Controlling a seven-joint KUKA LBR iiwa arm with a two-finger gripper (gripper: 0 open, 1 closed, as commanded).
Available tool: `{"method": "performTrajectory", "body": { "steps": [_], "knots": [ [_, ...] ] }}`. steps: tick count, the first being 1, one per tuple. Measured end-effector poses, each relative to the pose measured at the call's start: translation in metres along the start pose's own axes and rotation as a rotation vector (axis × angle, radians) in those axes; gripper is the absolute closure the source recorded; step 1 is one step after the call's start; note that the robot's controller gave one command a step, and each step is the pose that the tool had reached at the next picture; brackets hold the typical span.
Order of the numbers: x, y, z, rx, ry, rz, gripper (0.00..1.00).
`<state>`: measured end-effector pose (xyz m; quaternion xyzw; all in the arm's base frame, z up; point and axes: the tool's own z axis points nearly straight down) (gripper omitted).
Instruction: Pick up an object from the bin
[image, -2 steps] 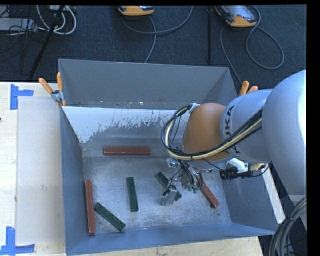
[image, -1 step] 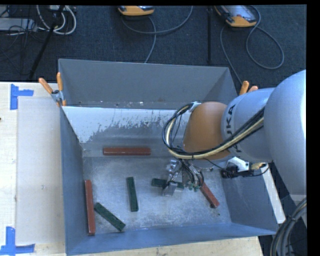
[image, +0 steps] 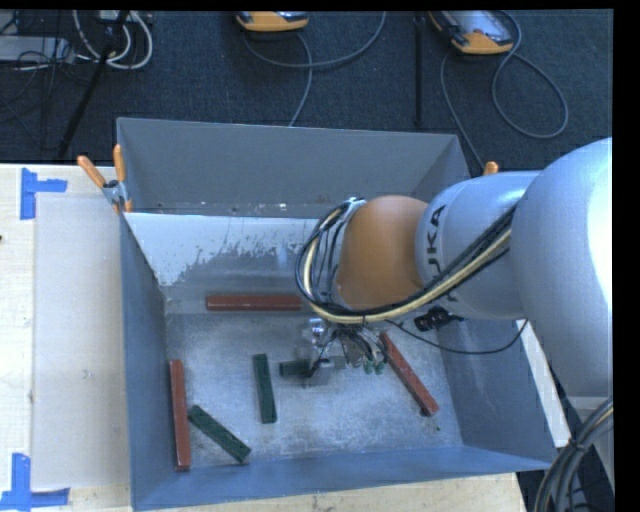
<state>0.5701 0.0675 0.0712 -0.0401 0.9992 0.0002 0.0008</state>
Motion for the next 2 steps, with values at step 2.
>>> {"method": "performTrajectory", "body": {
  "steps": [2],
  "knots": [
    [0.001,-0.007,-0.168,0.000,-0.005,-0.036,1.00]
  ]
}}
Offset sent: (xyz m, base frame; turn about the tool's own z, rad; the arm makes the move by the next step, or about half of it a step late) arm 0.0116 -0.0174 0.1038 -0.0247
